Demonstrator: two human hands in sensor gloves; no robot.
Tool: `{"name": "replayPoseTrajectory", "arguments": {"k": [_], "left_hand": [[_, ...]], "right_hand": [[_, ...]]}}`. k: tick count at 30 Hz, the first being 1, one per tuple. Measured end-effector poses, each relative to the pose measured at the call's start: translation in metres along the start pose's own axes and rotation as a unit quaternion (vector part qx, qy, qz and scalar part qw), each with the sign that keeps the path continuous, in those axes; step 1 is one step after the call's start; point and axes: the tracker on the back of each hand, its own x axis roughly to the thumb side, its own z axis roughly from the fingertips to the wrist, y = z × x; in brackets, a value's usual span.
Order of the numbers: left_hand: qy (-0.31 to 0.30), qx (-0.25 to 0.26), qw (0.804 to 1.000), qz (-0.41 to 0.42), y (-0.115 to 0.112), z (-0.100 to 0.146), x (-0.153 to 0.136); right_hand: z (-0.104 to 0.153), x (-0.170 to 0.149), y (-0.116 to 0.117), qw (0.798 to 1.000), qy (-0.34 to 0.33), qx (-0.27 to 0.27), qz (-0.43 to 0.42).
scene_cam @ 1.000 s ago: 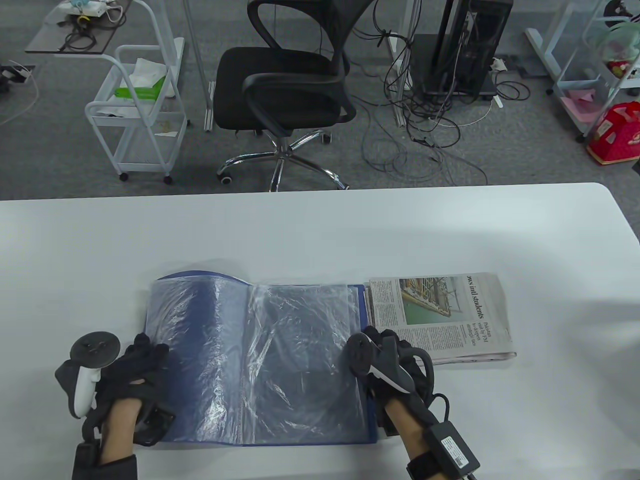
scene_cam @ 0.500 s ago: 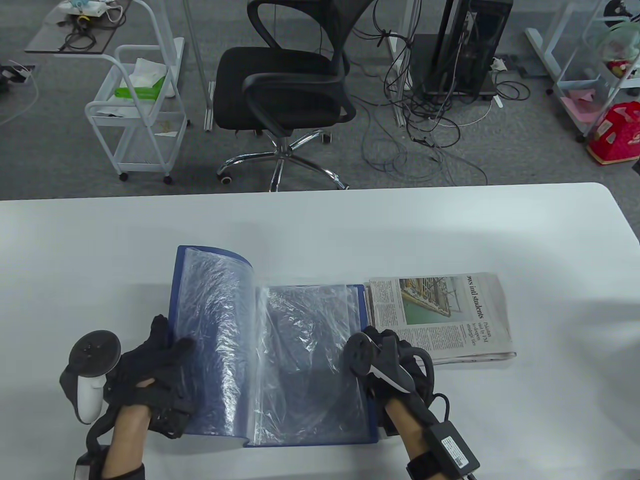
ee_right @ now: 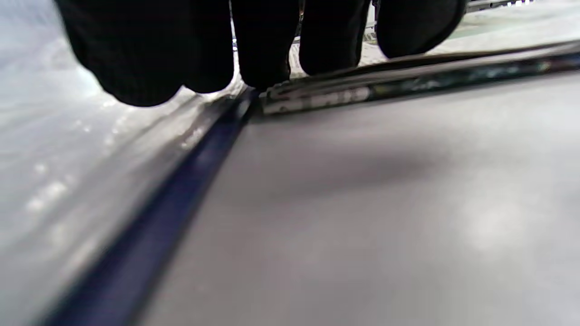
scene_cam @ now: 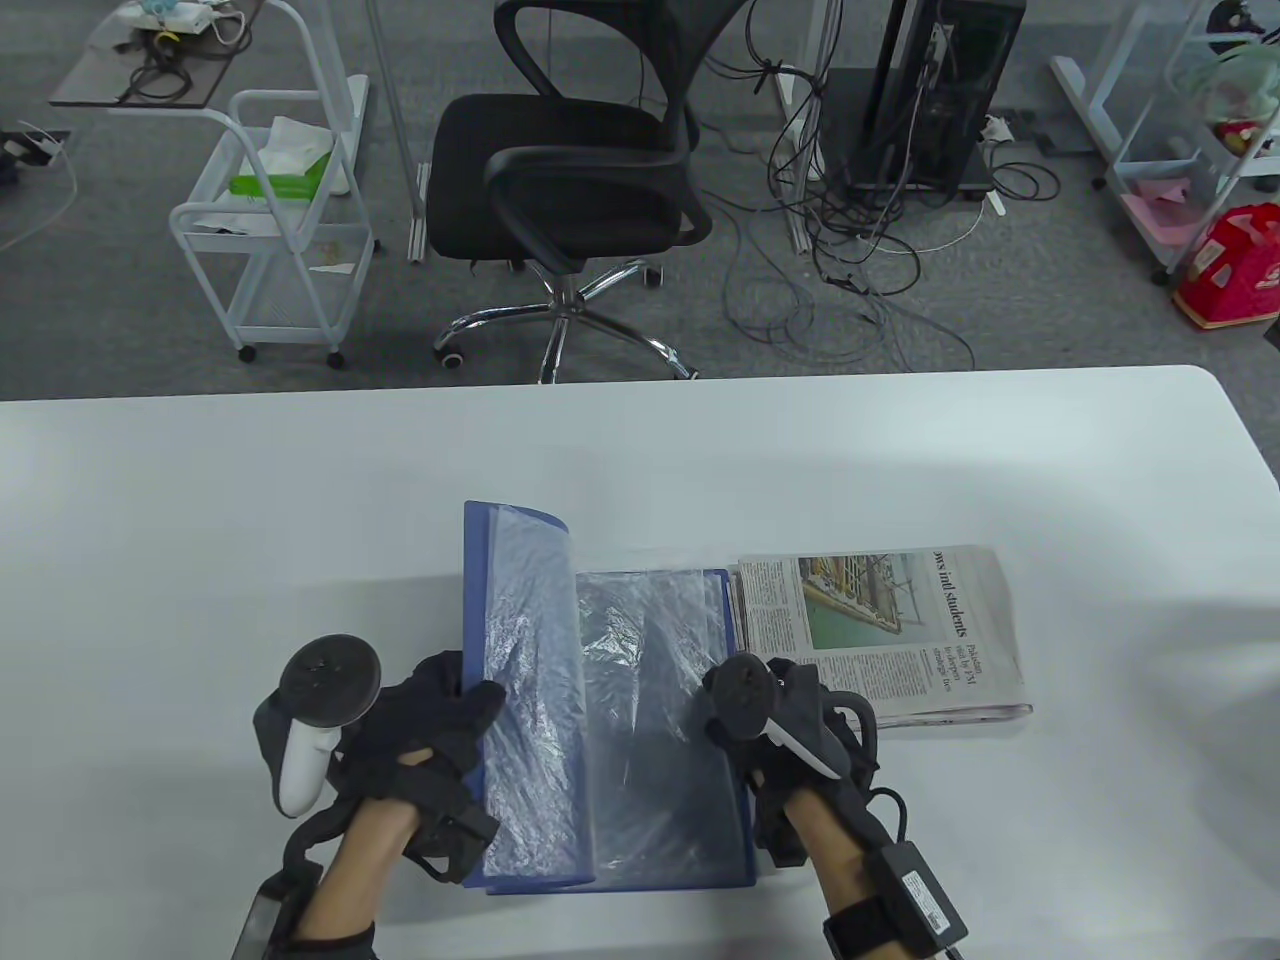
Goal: Pull newspapers from file folder
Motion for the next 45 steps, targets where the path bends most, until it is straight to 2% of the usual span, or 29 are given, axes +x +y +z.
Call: {"name": "replayPoseTrajectory", "arguments": {"k": [12, 21, 23, 24, 26, 28, 30, 32, 36, 40, 45], "left_hand": [[0.021, -0.044, 0.997, -0.055, -0.087, -0.034, 0.038], [0.041, -0.102, 0.992, -0.057, -0.140, -0.051, 0.049], [0.025, -0.116, 0.990, -0.074, -0.149, -0.050, 0.049], [0.048, -0.107, 0.987, -0.109, -0.155, -0.048, 0.047], [0.038, -0.107, 0.984, -0.139, -0.157, -0.047, 0.043], [0.032, -0.096, 0.986, -0.128, -0.157, -0.043, 0.042], [0.027, -0.135, 0.984, -0.111, -0.156, -0.038, 0.044], [0.000, -0.150, 0.982, -0.116, -0.152, -0.033, 0.048], [-0.039, -0.160, 0.979, -0.119, -0.132, -0.022, 0.055], [-0.096, -0.137, 0.969, -0.182, -0.102, -0.013, 0.063], [-0.165, -0.078, 0.947, -0.263, -0.061, 0.001, 0.070]], "right_hand": [[-0.002, -0.027, -0.018, 0.989, 0.018, -0.011, -0.145], [0.006, -0.051, -0.048, 0.977, 0.050, -0.111, -0.176], [0.008, -0.057, -0.052, 0.975, 0.059, -0.128, -0.171], [0.009, -0.060, -0.055, 0.973, 0.064, -0.138, -0.172], [0.009, -0.063, -0.057, 0.972, 0.067, -0.142, -0.174], [0.010, -0.065, -0.058, 0.971, 0.068, -0.144, -0.178], [0.010, -0.066, -0.058, 0.971, 0.069, -0.144, -0.181], [0.010, -0.065, -0.058, 0.971, 0.067, -0.143, -0.181], [0.012, -0.062, -0.061, 0.970, 0.059, -0.155, -0.181], [0.016, -0.060, -0.066, 0.967, 0.048, -0.174, -0.182], [0.022, -0.053, -0.073, 0.964, 0.034, -0.206, -0.164]]}}
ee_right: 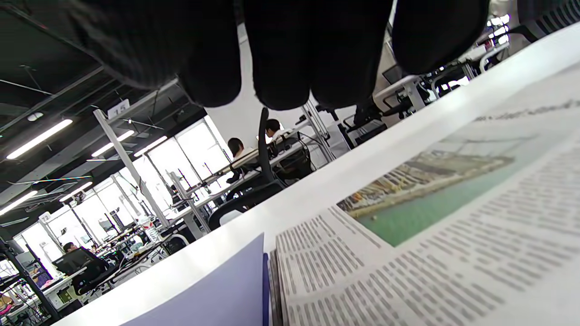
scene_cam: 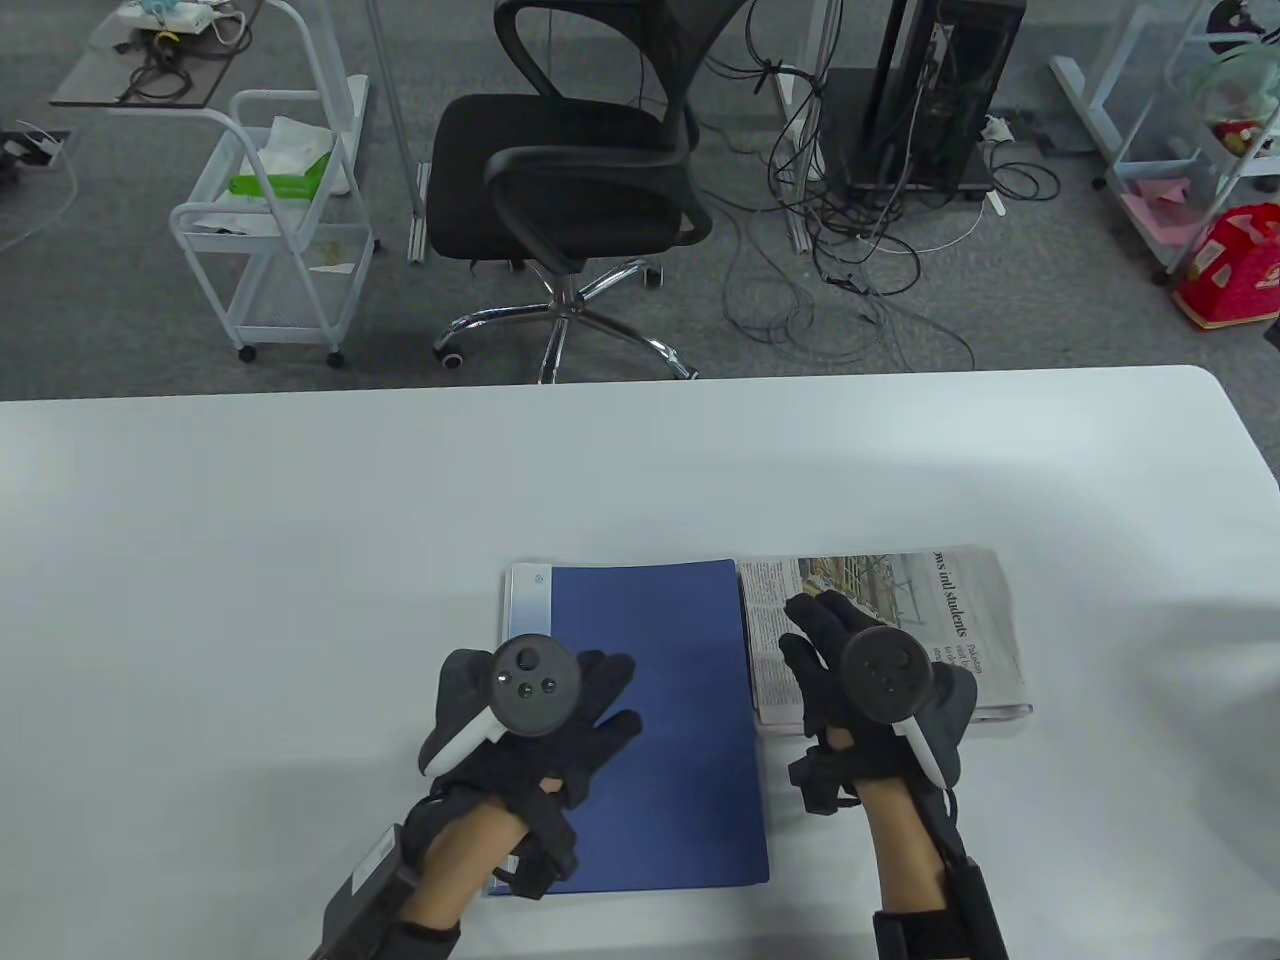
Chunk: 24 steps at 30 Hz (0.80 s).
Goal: Pull newspapers from file folder
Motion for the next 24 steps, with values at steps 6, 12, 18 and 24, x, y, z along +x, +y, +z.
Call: {"name": "replayPoseTrajectory", "arguments": {"k": [6, 12, 18, 24], "left_hand": [[-0.032, 0.084, 0.992, -0.090, 0.025, 0.029, -0.017], [-0.019, 0.124, 0.984, -0.127, 0.027, 0.054, -0.040], [0.004, 0.141, 0.979, -0.144, 0.014, 0.062, -0.065], [0.024, 0.133, 0.980, -0.147, 0.011, 0.064, -0.077]], "right_hand": [[0.005, 0.010, -0.005, 0.998, -0.030, -0.041, 0.047], [0.009, 0.017, -0.006, 0.992, -0.054, -0.067, 0.088], [0.013, 0.022, -0.004, 0.980, -0.079, -0.094, 0.156], [0.015, 0.022, -0.002, 0.970, -0.091, -0.105, 0.201]]}}
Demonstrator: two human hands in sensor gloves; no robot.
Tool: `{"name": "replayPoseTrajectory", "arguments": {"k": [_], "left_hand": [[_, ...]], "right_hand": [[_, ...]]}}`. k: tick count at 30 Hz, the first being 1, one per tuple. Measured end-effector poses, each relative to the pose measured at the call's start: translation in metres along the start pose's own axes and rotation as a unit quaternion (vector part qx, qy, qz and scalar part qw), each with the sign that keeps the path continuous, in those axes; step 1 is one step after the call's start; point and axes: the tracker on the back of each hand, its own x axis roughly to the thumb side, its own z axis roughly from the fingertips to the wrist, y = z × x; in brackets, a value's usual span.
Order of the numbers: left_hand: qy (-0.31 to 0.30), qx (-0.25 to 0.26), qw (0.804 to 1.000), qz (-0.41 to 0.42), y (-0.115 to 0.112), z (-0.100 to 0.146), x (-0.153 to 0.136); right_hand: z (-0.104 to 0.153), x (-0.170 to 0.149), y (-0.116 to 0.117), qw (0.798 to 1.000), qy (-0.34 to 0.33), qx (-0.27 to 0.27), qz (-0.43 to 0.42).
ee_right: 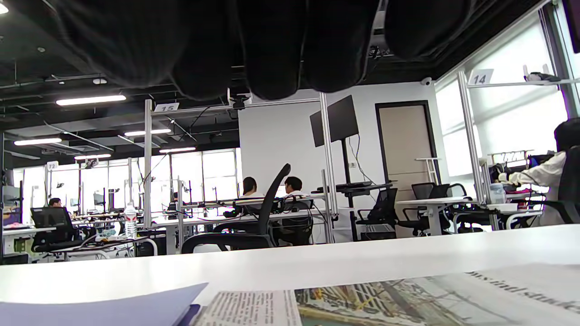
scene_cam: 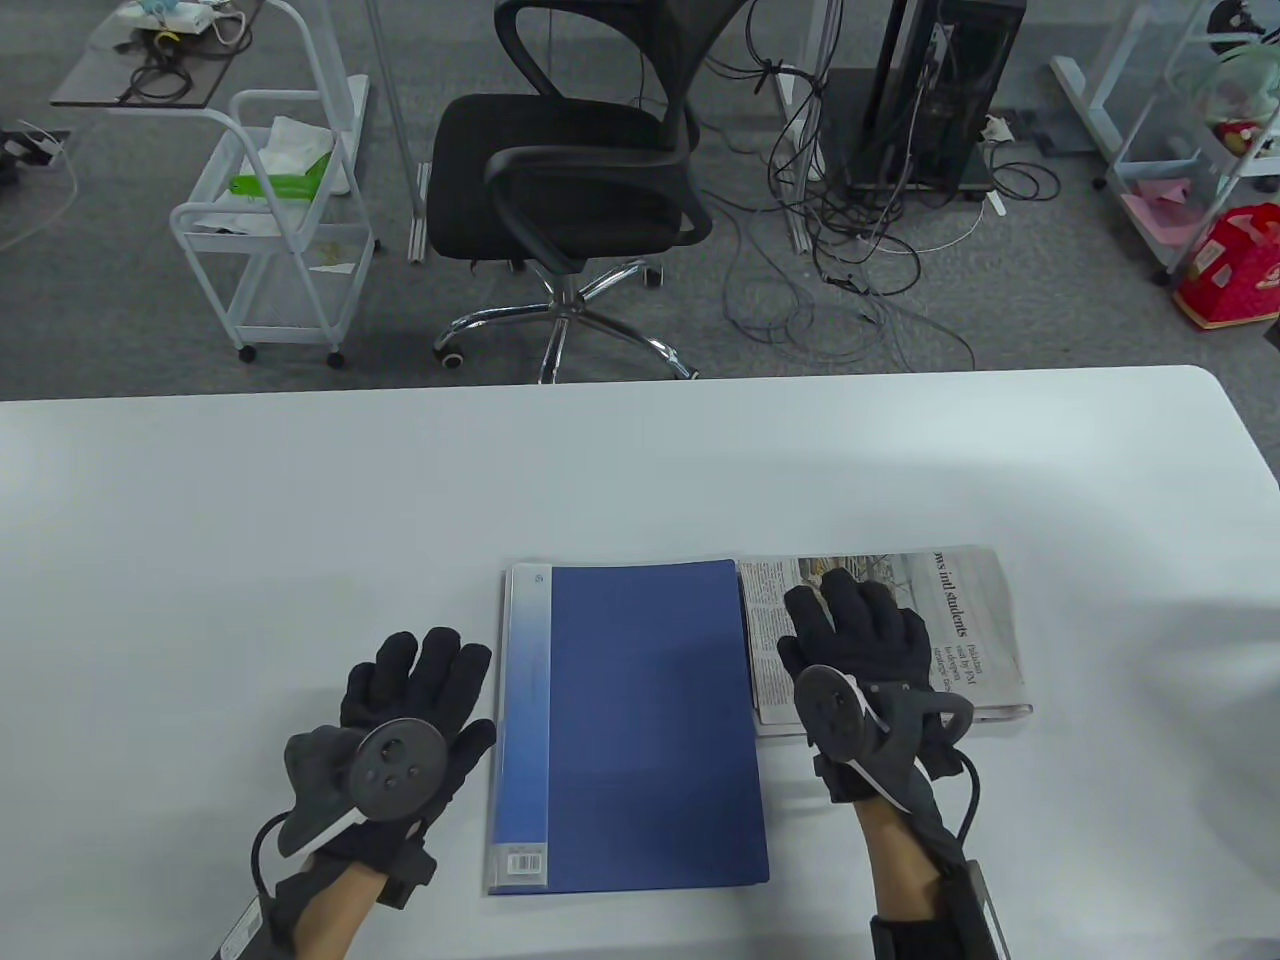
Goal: Pull newspapers from file folder
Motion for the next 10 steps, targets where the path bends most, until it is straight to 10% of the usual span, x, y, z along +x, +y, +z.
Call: {"name": "replayPoseTrajectory", "arguments": {"k": [10], "left_hand": [[0.021, -0.023, 1.000, -0.004, -0.009, 0.001, -0.012]], "right_hand": [[0.001, -0.001, 0.004, 1.000, -0.002, 0.009, 0.019]]}}
